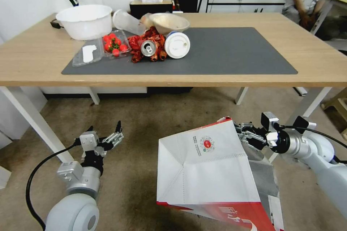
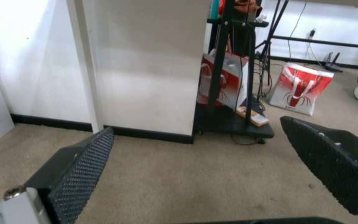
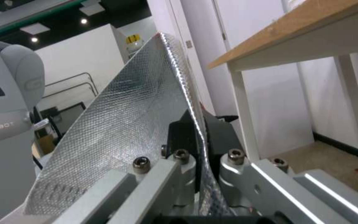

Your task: Pick up the food delivery bag from the floor and place it on the table.

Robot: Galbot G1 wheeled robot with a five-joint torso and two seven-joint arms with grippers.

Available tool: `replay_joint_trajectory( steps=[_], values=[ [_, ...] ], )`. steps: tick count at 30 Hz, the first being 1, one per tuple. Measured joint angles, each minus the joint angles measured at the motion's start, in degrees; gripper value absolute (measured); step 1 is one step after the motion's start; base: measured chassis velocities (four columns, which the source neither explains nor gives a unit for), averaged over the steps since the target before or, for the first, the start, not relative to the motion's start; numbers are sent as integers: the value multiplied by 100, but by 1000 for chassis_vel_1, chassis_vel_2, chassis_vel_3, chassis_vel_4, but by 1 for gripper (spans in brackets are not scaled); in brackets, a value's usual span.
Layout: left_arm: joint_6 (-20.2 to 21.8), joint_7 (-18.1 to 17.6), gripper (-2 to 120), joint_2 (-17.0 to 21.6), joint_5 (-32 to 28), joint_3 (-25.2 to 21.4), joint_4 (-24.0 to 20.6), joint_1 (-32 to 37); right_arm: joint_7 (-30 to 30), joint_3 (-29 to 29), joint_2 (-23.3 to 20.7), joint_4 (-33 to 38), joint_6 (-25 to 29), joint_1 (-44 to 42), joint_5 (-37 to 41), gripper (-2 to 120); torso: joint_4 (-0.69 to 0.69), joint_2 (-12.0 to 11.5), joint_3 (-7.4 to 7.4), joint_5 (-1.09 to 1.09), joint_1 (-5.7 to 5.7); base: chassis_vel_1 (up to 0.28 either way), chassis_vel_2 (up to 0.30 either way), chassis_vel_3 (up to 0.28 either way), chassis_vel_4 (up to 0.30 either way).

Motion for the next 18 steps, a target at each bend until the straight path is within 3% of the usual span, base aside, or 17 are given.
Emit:
replay_joint_trajectory(
  steps=[18],
  values=[
    [38, 8, 100, 4, 4, -5, 0, -16, 17, 21, -46, 45, 0, -44, -5, 0, 0, 417, 275, 0, 142, 0, 0, 0, 0]
  ],
)
